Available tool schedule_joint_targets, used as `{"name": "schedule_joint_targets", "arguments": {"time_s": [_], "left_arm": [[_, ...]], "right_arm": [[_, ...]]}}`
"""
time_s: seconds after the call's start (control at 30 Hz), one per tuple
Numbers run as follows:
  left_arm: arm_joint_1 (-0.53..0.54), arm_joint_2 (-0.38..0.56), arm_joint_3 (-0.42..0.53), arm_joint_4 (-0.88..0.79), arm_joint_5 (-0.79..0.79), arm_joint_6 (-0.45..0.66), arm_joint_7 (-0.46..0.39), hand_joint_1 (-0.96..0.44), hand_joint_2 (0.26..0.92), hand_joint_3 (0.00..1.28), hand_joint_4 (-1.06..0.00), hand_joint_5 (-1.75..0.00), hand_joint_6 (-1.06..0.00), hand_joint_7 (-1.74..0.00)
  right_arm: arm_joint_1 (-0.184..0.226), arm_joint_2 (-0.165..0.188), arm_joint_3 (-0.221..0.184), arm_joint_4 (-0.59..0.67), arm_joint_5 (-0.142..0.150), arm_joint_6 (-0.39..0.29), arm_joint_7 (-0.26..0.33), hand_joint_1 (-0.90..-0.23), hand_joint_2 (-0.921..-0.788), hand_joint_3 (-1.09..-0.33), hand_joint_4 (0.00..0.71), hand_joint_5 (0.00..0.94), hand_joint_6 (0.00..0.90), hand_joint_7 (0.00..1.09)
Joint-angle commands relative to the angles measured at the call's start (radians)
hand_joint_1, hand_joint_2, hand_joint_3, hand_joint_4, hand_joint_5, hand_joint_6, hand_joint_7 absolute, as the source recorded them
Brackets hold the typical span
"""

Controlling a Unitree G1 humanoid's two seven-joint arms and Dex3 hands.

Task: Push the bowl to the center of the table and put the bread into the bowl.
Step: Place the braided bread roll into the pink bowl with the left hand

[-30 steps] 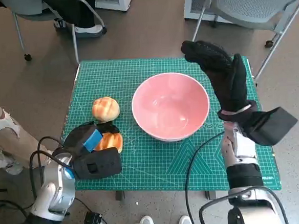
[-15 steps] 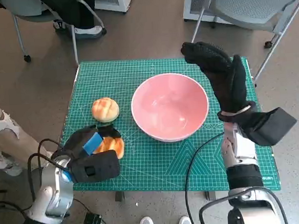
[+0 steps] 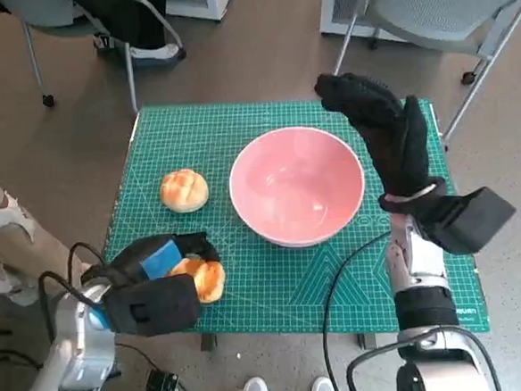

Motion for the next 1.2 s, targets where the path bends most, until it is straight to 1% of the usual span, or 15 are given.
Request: {"name": "schedule_joint_targets", "arguments": {"time_s": [0.03, 0.07, 0.13, 0.27, 0.4, 0.43, 0.5, 0.73, 0.97, 1.2], "left_arm": [[-0.032, 0.017, 0.050, -0.084, -0.032, 0.002, -0.015, 0.00, 0.830, 0.22, -0.73, -1.18, -0.62, -1.14], [-0.038, 0.017, 0.057, -0.093, -0.036, -0.003, -0.012, 0.00, 0.846, 0.18, -0.74, -1.15, -0.64, -1.13], [-0.051, 0.016, 0.070, -0.108, -0.045, -0.014, -0.005, 0.00, 0.858, 0.15, -0.75, -1.13, -0.64, -1.13], [-0.091, 0.001, 0.092, -0.130, -0.047, -0.058, 0.037, 0.00, 0.865, 0.12, -0.78, -1.10, -0.66, -1.12], [-0.116, -0.007, 0.096, -0.117, -0.047, -0.095, 0.070, 0.00, 0.868, 0.10, -0.80, -1.07, -0.67, -1.10], [-0.124, -0.011, 0.097, -0.113, -0.048, -0.108, 0.082, 0.00, 0.878, 0.09, -0.78, -1.09, -0.65, -1.12], [-0.142, -0.018, 0.100, -0.104, -0.049, -0.134, 0.107, 0.00, 0.884, 0.07, -0.80, -1.08, -0.66, -1.10], [-0.199, -0.034, 0.096, -0.069, -0.039, -0.199, 0.170, 0.00, 0.886, 0.05, -0.82, -1.06, -0.69, -1.07], [-0.263, -0.047, 0.077, -0.026, -0.015, -0.222, 0.198, 0.00, 0.882, 0.04, -0.80, -1.12, -0.75, -0.97], [-0.335, -0.093, 0.041, 0.056, 0.010, -0.264, 0.255, 0.00, 0.877, 0.04, -0.81, -1.06, -0.75, -1.01]], "right_arm": [[0.004, 0.005, -0.004, 0.021, -0.003, 0.006, -0.004, -0.647, -0.921, -0.844, 0.206, 0.000, 0.142, 0.29], [0.002, 0.006, -0.004, 0.023, -0.003, 0.005, -0.005, -0.648, -0.921, -0.844, 0.206, 0.000, 0.141, 0.29], [-0.001, 0.006, -0.004, 0.028, -0.004, 0.003, -0.005, -0.648, -0.921, -0.844, 0.206, 0.000, 0.140, 0.29], [0.000, 0.009, -0.002, 0.029, -0.008, -0.004, -0.008, -0.649, -0.921, -0.843, 0.207, 0.000, 0.139, 0.30], [-0.002, 0.011, -0.002, 0.033, -0.009, -0.007, -0.010, -0.647, -0.921, -0.844, 0.206, 0.000, 0.137, 0.30], [-0.001, 0.010, -0.002, 0.033, -0.008, -0.007, -0.009, -0.646, -0.921, -0.845, 0.206, 0.000, 0.137, 0.30], [0.001, 0.009, -0.003, 0.032, -0.006, -0.009, -0.006, -0.646, -0.921, -0.845, 0.206, 0.000, 0.135, 0.30], [0.009, 0.005, -0.008, 0.028, 0.001, -0.010, -0.001, -0.646, -0.921, -0.846, 0.206, 0.000, 0.132, 0.31], [0.014, 0.003, -0.012, 0.023, 0.002, -0.013, -0.003, -0.645, -0.921, -0.847, 0.205, 0.000, 0.128, 0.31], [0.020, 0.003, -0.018, 0.017, 0.004, -0.018, -0.004, -0.650, -0.921, -0.847, 0.204, 0.000, 0.124, 0.32]]}}
